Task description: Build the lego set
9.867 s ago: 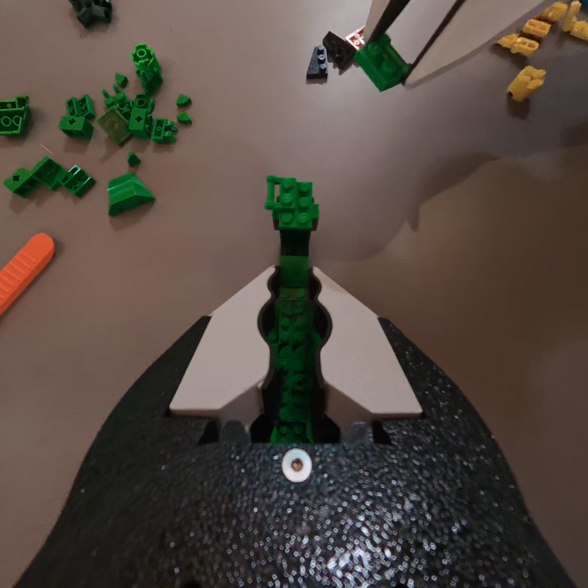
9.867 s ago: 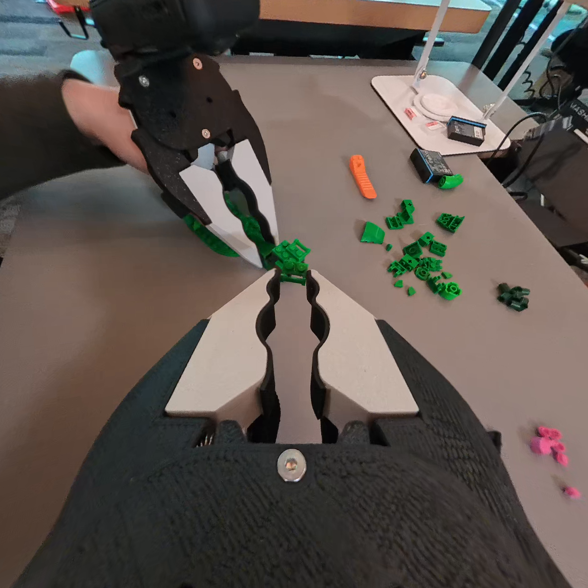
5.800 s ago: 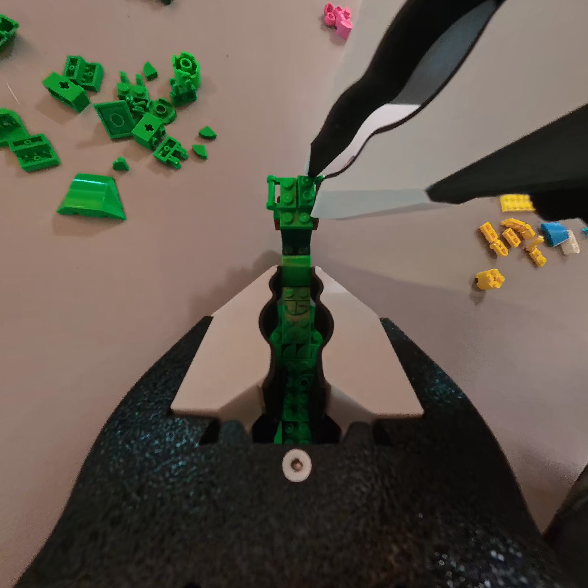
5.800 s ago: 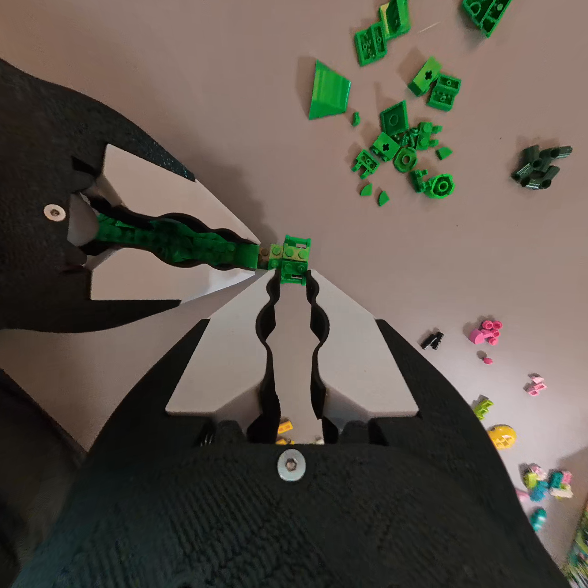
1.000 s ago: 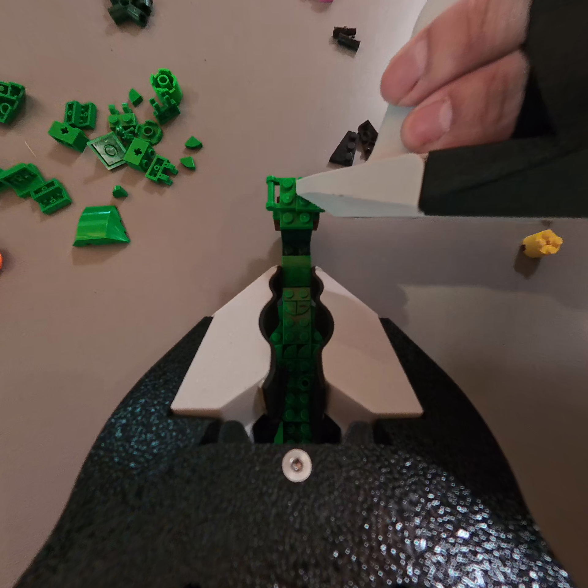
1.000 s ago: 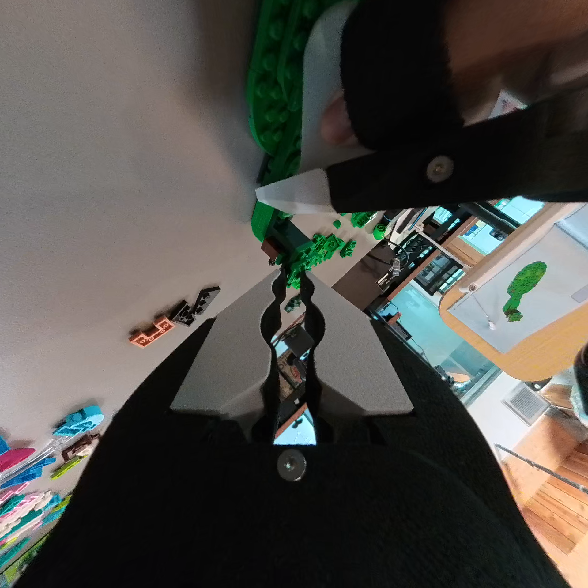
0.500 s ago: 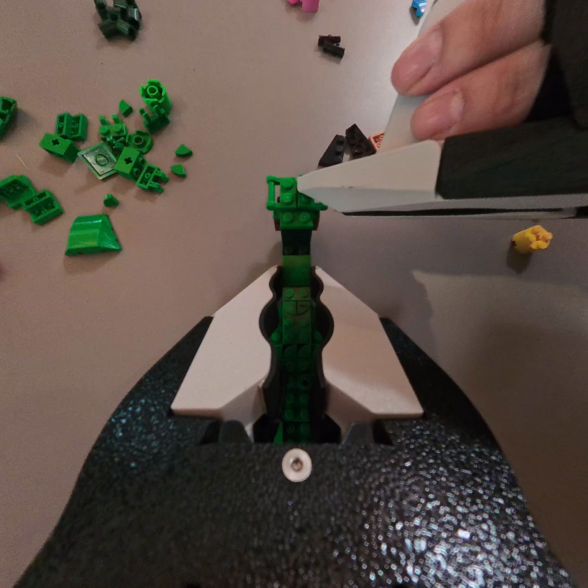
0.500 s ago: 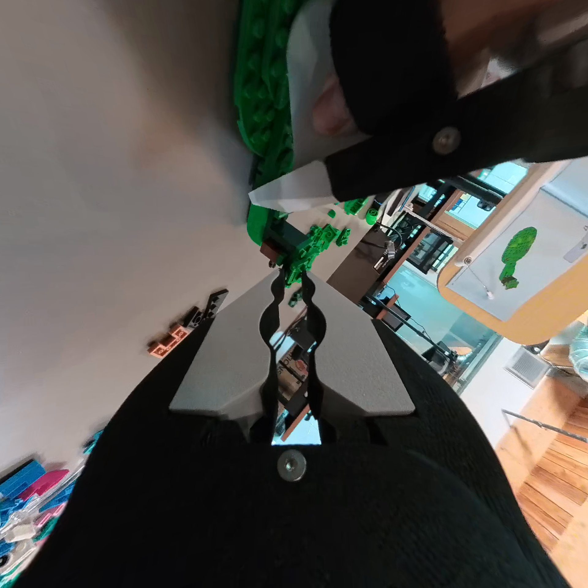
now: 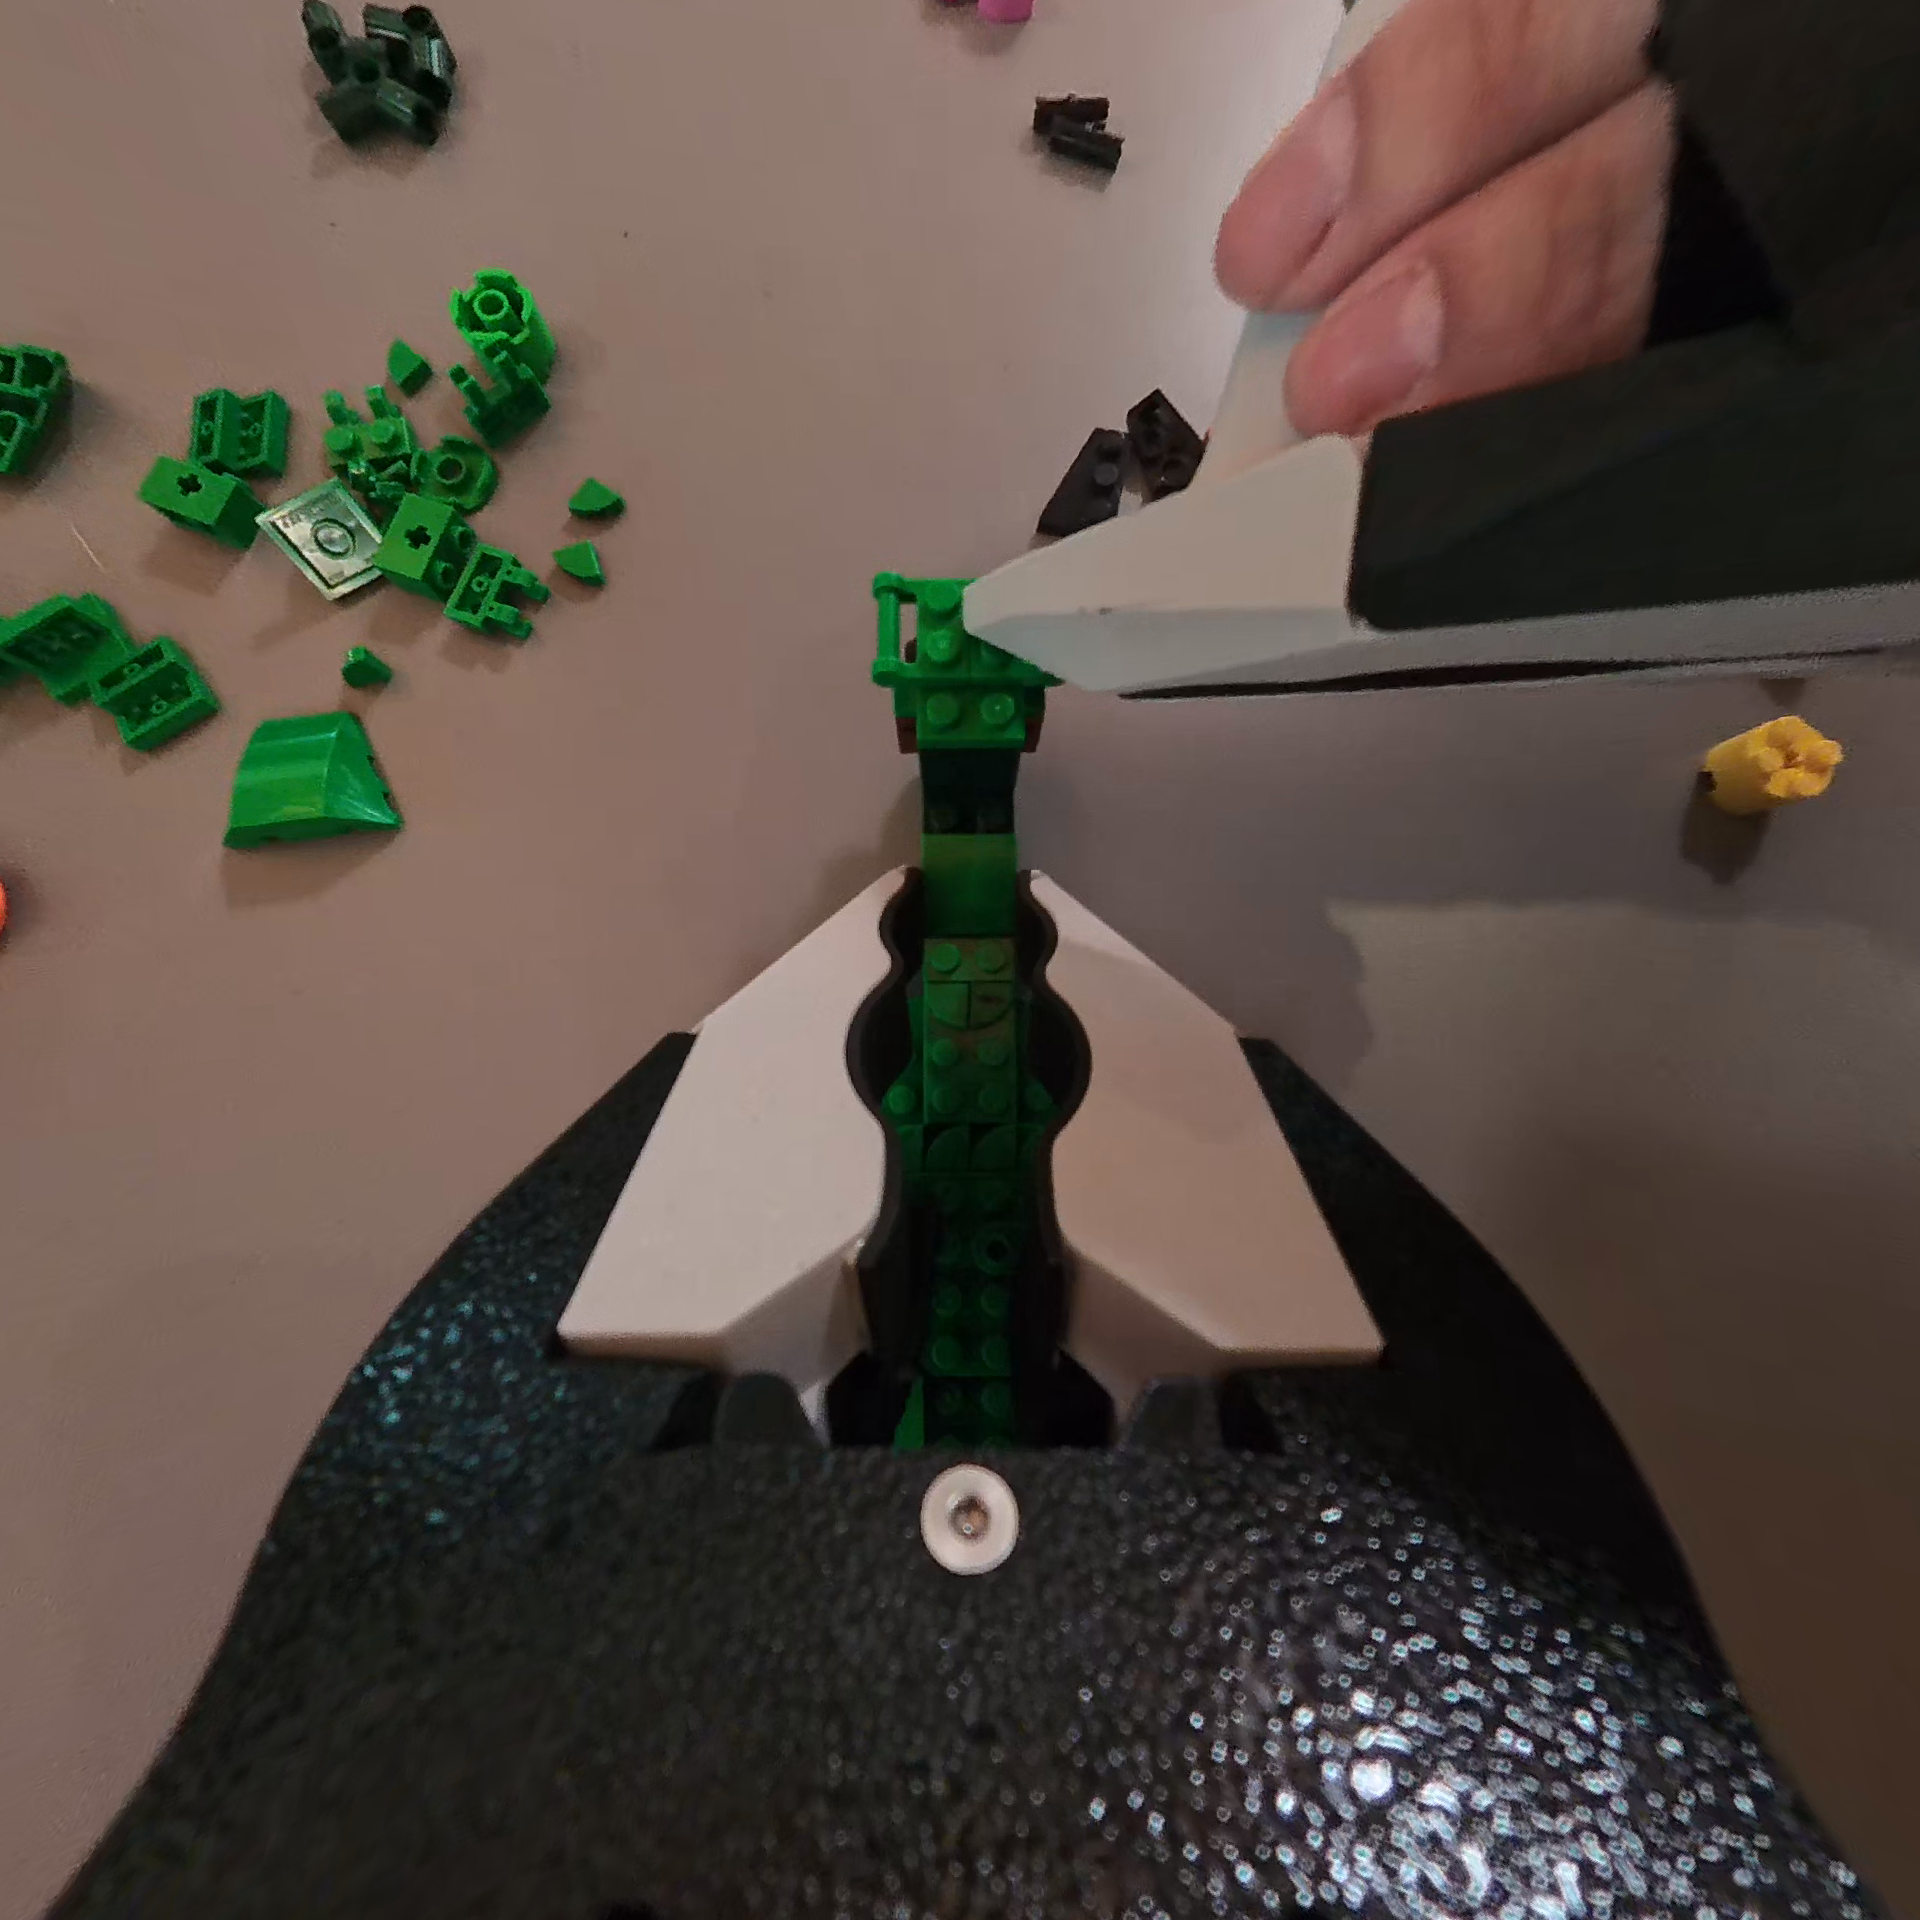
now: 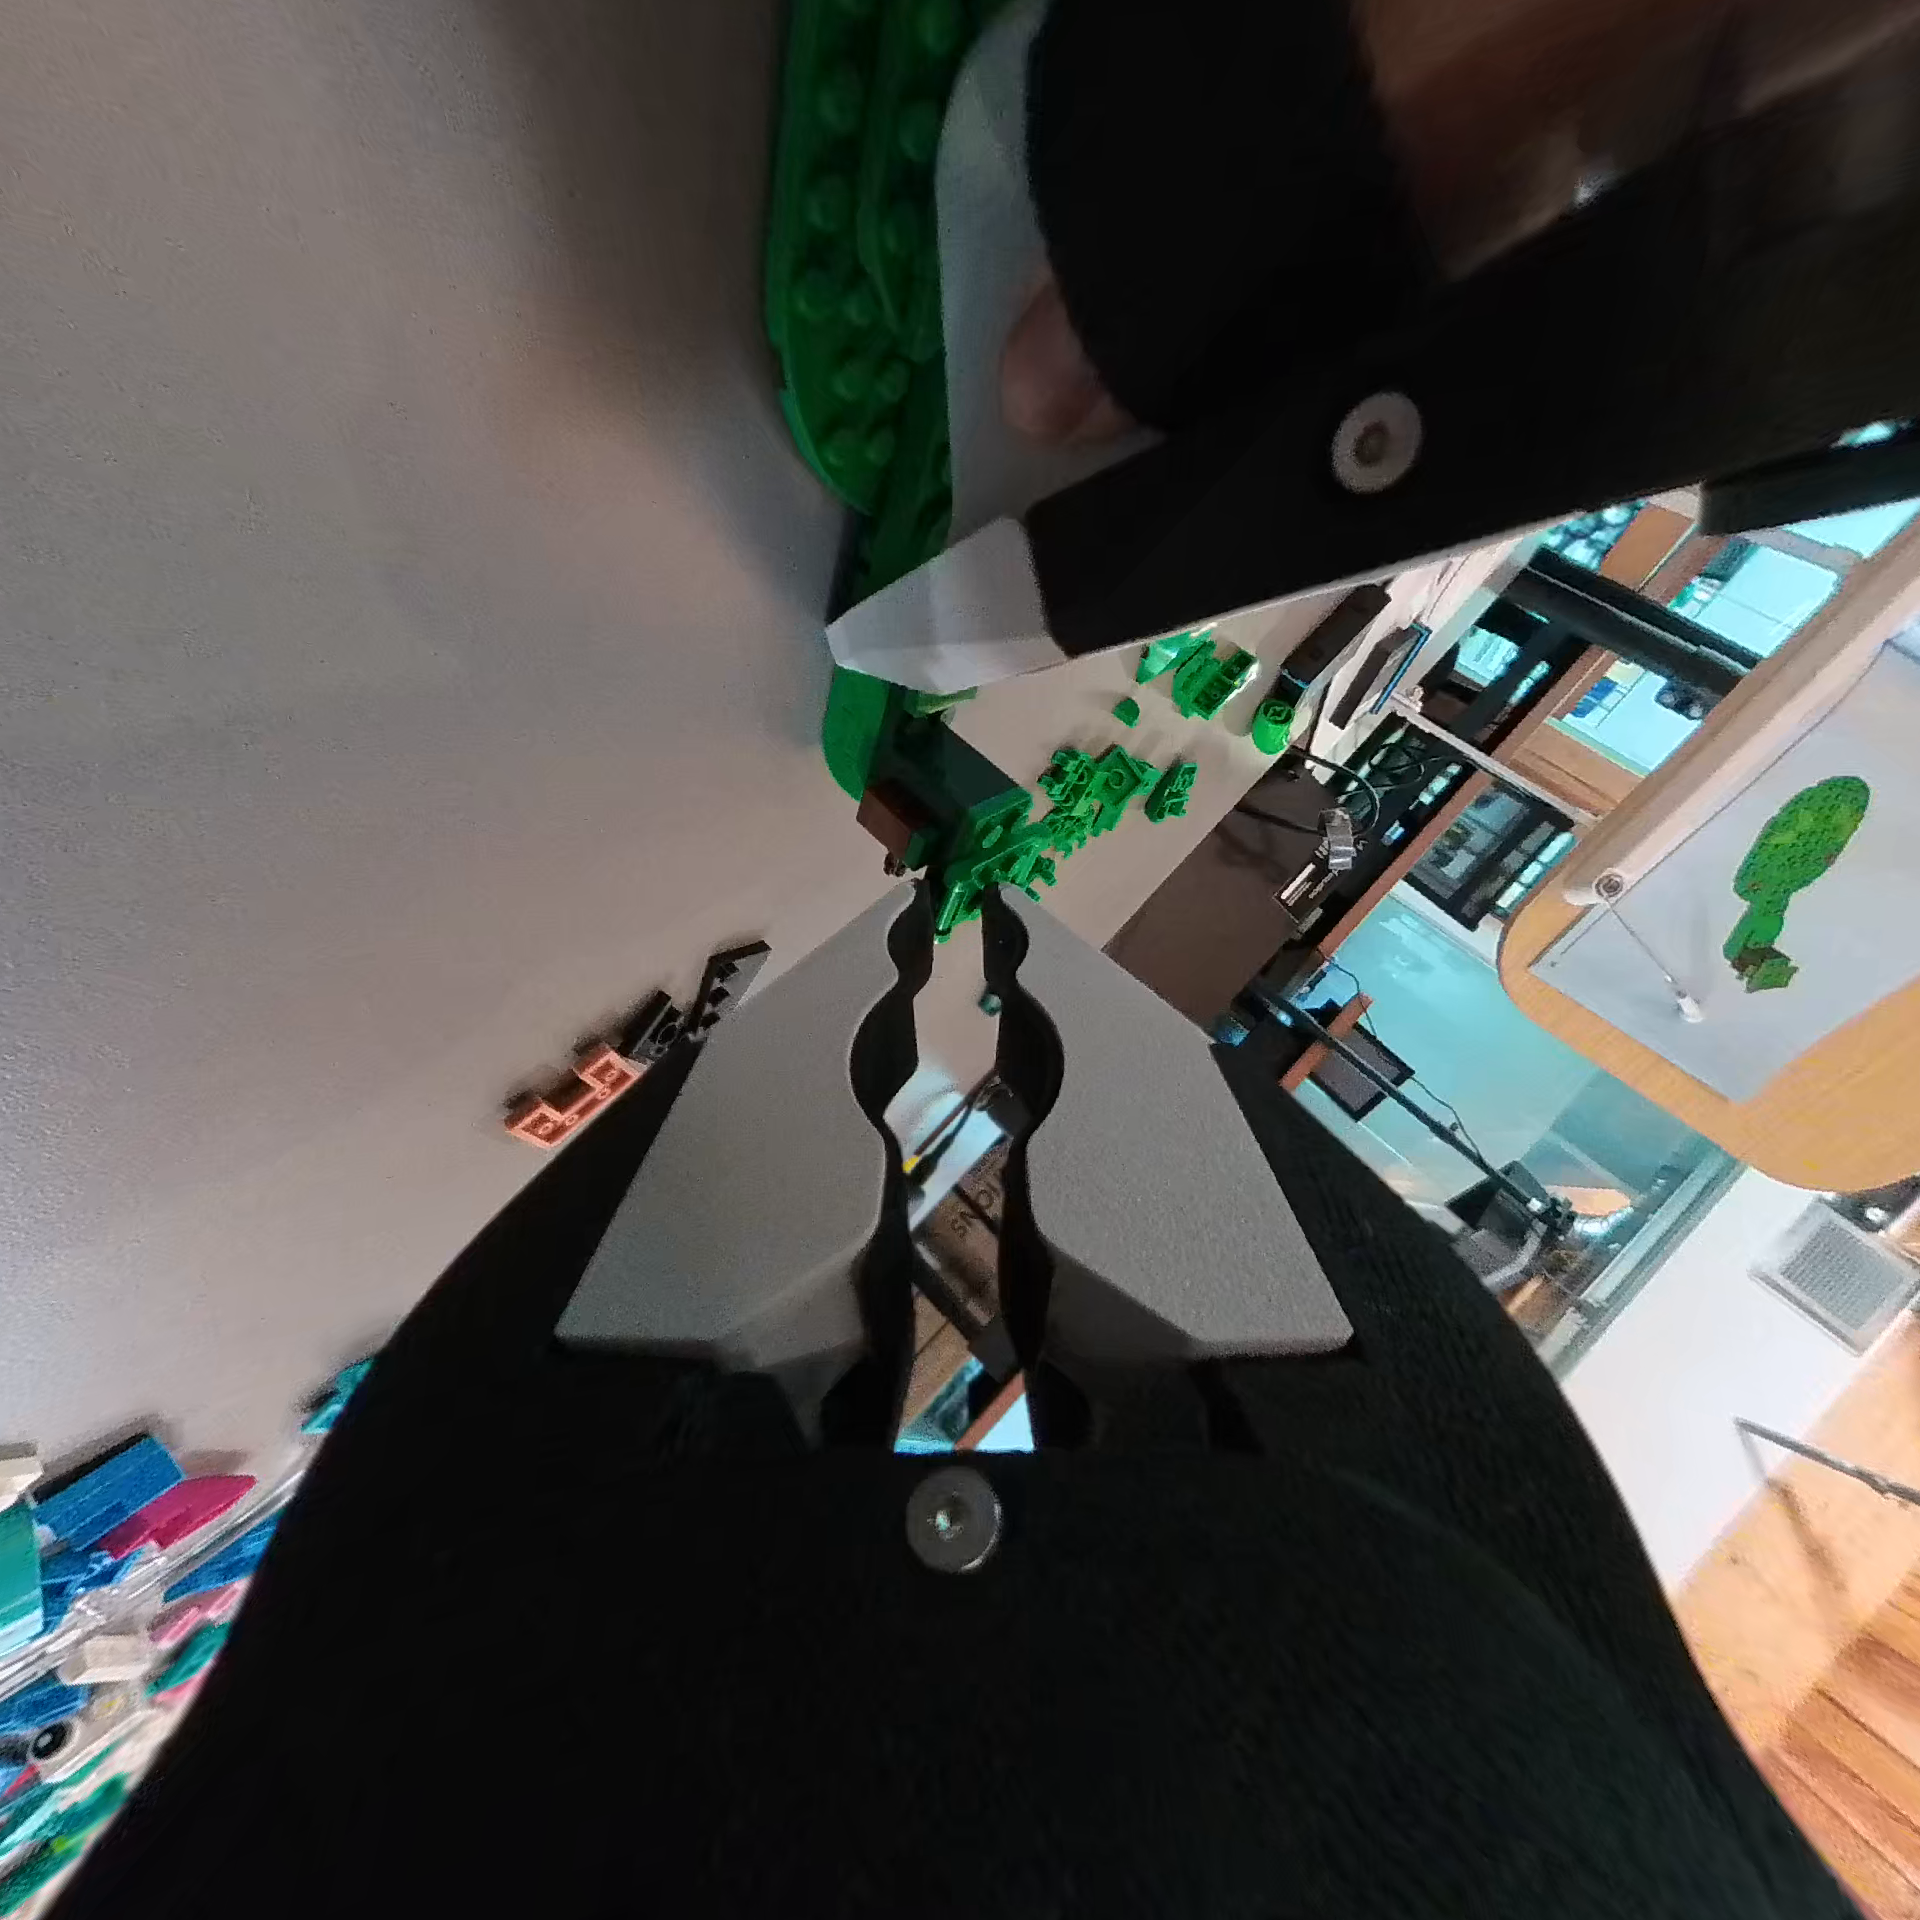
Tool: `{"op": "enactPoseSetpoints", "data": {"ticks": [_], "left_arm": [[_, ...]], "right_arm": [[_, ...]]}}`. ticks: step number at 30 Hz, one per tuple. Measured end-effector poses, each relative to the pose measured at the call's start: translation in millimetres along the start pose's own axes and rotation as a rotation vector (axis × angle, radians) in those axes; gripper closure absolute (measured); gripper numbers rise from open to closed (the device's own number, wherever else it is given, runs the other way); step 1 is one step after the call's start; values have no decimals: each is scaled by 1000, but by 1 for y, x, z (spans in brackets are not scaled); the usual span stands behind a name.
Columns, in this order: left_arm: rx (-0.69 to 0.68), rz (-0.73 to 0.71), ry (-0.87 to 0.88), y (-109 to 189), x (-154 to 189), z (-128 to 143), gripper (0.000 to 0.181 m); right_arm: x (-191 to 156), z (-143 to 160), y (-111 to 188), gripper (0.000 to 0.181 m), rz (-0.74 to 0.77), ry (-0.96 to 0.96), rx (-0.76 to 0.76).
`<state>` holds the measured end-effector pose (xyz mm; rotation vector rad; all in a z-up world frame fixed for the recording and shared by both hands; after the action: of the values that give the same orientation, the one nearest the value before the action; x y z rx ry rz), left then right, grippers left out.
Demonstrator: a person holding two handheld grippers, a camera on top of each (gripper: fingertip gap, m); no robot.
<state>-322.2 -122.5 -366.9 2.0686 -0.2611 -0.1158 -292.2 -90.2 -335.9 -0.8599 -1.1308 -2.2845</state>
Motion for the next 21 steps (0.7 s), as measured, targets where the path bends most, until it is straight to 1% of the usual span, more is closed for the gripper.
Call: {"op": "enactPoseSetpoints", "data": {"ticks": [5,7,9,13,17,18,19,21], "left_arm": [[2,-3,3,0,0,0,167],[4,-4,6,0,-1,0,167],[10,-1,9,0,-1,-1,167],[38,42,28,3,-1,-2,166],[21,37,-7,2,1,0,166],[28,41,-14,2,2,-1,167],[41,51,-16,3,3,-3,167],[53,47,-48,7,2,-3,166]], "right_arm": [[0,0,0,174,1,-45,4],[-1,0,-1,170,-1,-109,15],[-2,0,-2,162,-13,-176,20],[-1,0,0,158,4,-248,37],[-1,2,2,170,19,-238,45],[-1,4,3,169,14,-251,52],[0,7,5,162,1,-291,59],[1,17,11,144,-39,-433,79]]}}
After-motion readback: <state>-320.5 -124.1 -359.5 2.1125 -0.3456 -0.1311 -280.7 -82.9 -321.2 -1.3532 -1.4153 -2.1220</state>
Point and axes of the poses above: each gripper's, where its closed fingertips meet, y back along the fingers, z out of its underside, x = y × z across the jaws, the point moved 3 cm from there along y, back along the fingers, and after that the axes turned 12 degrees about -x, right-handed, at the moved point
